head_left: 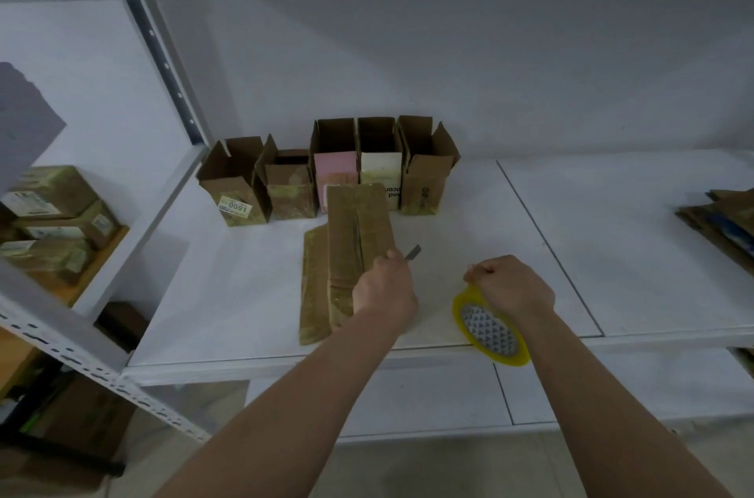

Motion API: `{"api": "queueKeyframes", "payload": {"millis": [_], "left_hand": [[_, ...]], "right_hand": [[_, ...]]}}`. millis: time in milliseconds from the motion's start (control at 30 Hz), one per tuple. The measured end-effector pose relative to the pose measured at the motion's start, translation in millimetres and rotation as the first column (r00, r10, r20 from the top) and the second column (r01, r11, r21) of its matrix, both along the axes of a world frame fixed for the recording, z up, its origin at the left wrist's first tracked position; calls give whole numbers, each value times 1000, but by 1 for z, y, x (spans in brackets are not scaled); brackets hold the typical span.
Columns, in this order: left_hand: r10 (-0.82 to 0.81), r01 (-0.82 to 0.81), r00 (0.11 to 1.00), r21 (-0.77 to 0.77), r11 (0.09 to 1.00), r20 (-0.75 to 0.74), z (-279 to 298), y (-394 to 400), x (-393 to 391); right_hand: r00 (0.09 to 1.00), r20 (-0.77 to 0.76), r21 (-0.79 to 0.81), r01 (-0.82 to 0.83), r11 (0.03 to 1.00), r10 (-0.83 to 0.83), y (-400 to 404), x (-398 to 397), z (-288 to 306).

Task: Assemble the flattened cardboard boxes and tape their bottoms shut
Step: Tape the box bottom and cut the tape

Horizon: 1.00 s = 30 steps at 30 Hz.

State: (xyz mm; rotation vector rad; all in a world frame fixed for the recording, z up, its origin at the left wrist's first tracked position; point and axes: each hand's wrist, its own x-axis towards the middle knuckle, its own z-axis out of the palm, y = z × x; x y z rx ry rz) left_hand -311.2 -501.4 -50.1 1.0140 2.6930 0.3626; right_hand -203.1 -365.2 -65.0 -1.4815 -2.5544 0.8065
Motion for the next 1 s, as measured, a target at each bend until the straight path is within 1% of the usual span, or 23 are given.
{"api": "queueKeyframes", "payload": {"millis": [67, 133, 200, 267, 300, 333, 367, 400, 467, 500, 533, 600, 667, 733, 833, 900, 933, 967, 1000], "left_hand": [[-5, 6, 999, -6, 1000, 37, 1, -1, -1], [-61, 61, 995, 2, 998, 81, 3, -8, -5], [-207, 210, 974, -22, 978, 88, 7, -23, -15], [-386, 400, 913, -107, 910, 133, 18, -43, -34], [-440, 464, 883, -166, 870, 163, 26, -51, -44], [-455, 487, 871, -217, 846, 185, 34, -57, -55], [-442, 475, 879, -236, 848, 178, 40, -59, -62], [-416, 437, 899, -220, 872, 138, 44, -59, -67], [-317, 316, 948, -89, 945, 7, 46, -49, -65], [-263, 262, 963, -28, 965, -55, 42, -41, -60], [-242, 243, 963, -11, 970, -121, 38, -32, -53], [-292, 276, 934, -103, 956, -208, 28, -18, -40], [-340, 301, 918, -198, 933, -204, 20, -13, -35], [-353, 304, 914, -240, 922, -200, 17, -19, -41], [-341, 256, 895, -295, 921, -288, 26, -40, -57], [-331, 218, 897, -358, 908, -293, 38, -53, -68], [-312, 205, 908, -351, 913, -280, 43, -57, -71], [-274, 192, 924, -298, 935, -267, 47, -58, -73], [-227, 177, 939, -205, 963, -258, 49, -55, -72]], "right_hand": [[1000, 21, 7, 1, 1000, -1, -1, -1, 0], [1000, 18, 10, 14, 1000, -14, -1, 0, 0], [999, 12, 11, 30, 999, -30, 0, 1, 0], [999, 24, 11, 39, 999, -39, 0, 0, 0], [999, 28, 13, 42, 999, -43, 0, -1, -1], [999, 35, 14, 40, 999, -41, 0, -2, -1], [998, 45, 16, 35, 999, -35, -1, -4, -1], [998, 58, 22, 27, 999, -29, -1, -6, 0], [997, 76, 29, 25, 999, -27, 0, -10, -1], [996, 82, 32, 32, 999, -35, 0, -11, -1], [995, 90, 37, 39, 999, -43, 0, -12, -1], [994, 98, 49, 39, 998, -44, -1, -13, 0], [995, 89, 60, 32, 998, -37, -2, -10, 0], [997, 69, 65, 33, 997, -37, -3, -6, 2], [999, 39, 56, 29, 998, -31, -4, -3, 4], [999, 40, 64, 29, 998, -32, -4, -3, 3], [999, 43, 72, 30, 997, -33, -4, -4, 3], [998, 48, 78, 25, 997, -29, -4, -5, 3], [998, 57, 83, 18, 996, -23, -4, -7, 3]]}}
